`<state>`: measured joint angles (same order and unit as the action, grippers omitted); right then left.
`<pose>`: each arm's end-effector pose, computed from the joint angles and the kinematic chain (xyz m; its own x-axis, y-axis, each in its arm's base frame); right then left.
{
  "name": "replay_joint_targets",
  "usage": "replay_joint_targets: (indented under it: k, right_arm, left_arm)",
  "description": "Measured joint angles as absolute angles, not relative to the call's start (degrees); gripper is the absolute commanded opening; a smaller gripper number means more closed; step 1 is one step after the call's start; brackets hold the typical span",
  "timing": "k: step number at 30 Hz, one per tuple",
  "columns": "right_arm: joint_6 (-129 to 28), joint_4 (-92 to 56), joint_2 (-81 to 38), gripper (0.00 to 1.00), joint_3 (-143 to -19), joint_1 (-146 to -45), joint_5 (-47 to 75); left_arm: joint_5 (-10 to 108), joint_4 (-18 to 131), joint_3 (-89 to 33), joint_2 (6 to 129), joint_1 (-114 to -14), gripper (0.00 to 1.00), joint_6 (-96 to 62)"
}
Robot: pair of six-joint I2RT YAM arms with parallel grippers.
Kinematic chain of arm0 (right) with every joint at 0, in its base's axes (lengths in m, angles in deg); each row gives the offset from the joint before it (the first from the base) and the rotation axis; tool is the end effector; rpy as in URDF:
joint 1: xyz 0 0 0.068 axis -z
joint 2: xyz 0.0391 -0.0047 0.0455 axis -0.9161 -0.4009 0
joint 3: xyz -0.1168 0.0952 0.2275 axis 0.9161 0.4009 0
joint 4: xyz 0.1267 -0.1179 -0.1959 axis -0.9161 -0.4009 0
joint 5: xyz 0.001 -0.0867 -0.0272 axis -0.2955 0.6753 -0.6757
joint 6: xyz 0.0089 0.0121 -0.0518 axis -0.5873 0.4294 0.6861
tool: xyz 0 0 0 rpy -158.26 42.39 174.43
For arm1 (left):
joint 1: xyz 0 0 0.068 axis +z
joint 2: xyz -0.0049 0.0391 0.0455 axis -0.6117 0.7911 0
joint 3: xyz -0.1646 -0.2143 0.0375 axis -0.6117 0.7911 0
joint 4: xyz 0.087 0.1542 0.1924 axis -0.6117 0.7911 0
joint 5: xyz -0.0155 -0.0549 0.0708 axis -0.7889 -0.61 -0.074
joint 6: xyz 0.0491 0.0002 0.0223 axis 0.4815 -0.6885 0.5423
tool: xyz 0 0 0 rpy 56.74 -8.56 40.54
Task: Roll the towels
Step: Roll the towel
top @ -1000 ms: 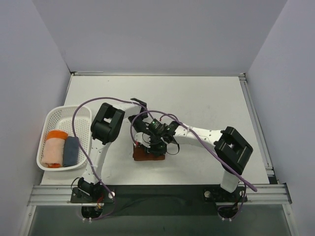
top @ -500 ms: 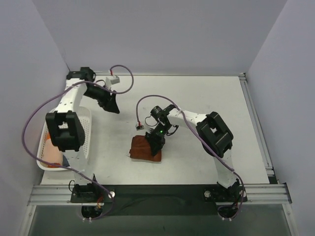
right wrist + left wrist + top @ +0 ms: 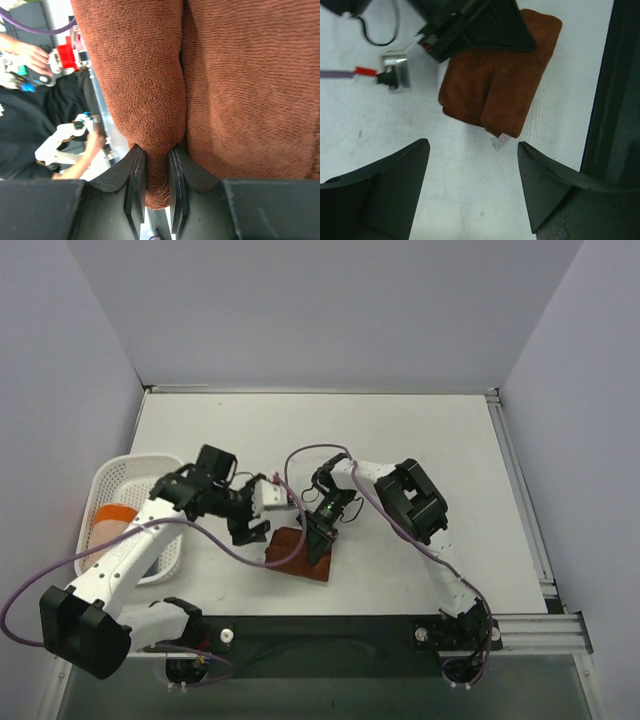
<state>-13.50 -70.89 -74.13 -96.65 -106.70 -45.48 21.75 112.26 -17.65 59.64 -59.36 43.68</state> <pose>0.2950 0.2935 0.0970 -0.5625 -0.7372 -0.3743 -0.5401 -0.0152 0.8415 0.1985 -0.1010 0.3025 -0.1011 0.7010 -0.7059 0.9809 0.1887 0.0468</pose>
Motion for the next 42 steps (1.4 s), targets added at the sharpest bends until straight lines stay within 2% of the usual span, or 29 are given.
replay_joint_targets:
  k: [4, 11, 14, 15, 18, 19, 21, 22, 25, 30, 33, 39, 42]
  right_arm:
    - [-13.80, -72.18, -74.76, 0.00, -96.78, -106.77, -45.80]
    - [-13.98, -73.10, -75.20, 0.00, -96.98, -106.92, -45.83]
    - [-14.05, -73.12, -75.20, 0.00, -97.02, -106.90, -45.78]
    - [-14.07, -73.12, -75.20, 0.00, -97.05, -106.90, -45.76]
    - [-14.35, -73.08, -75.20, 0.03, -97.05, -106.79, -45.61]
    - [-14.59, -73.03, -75.20, 0.07, -97.05, -106.49, -45.41]
    - [-15.25, -72.99, -75.18, 0.14, -97.09, -106.18, -45.02]
    - [-15.58, -73.08, -75.15, 0.23, -97.31, -106.05, -44.56]
    - [-16.67, -73.38, -74.91, 0.37, -98.01, -105.68, -42.46]
    - [-17.83, -73.08, -72.01, 0.49, -100.57, -102.33, -33.61]
    - [-17.87, -70.45, -67.39, 0.51, -101.46, -96.87, -28.41]
    - [-16.41, -67.61, -47.79, 0.50, -97.00, -82.81, -21.70]
    - [-14.35, -67.83, -36.16, 0.49, -91.50, -81.42, -17.52]
  left_arm:
    - [27.85, 106.23, -10.83, 60.38, -70.97, 0.83, 43.55]
    - [32.85, 96.87, -7.55, 66.31, -83.18, 0.82, 43.20]
    - [33.03, 94.27, -7.11, 70.87, -85.96, 0.73, 41.89]
    - [33.09, 93.73, -7.01, 72.47, -86.59, 0.64, 41.50]
    - [33.42, 92.37, -6.09, 76.29, -87.73, 0.46, 40.21]
    - [33.64, 91.80, -5.98, 77.04, -87.91, 0.37, 39.93]
    - [33.68, 91.23, -5.98, 77.30, -87.86, 0.30, 38.96]
    - [33.77, 90.97, -5.98, 77.30, -87.86, 0.24, 38.50]
    - [33.81, 90.38, -5.98, 77.63, -87.84, 0.18, 37.28]
    - [31.56, 92.33, -9.72, 81.58, -86.46, 0.15, 35.25]
    - [27.78, 96.24, -14.09, 86.17, -83.88, 0.15, 34.13]
    - [17.44, 106.21, -23.86, 97.17, -76.74, 0.24, 33.15]
    - [14.62, 112.43, -30.13, 103.48, -74.83, 0.25, 33.17]
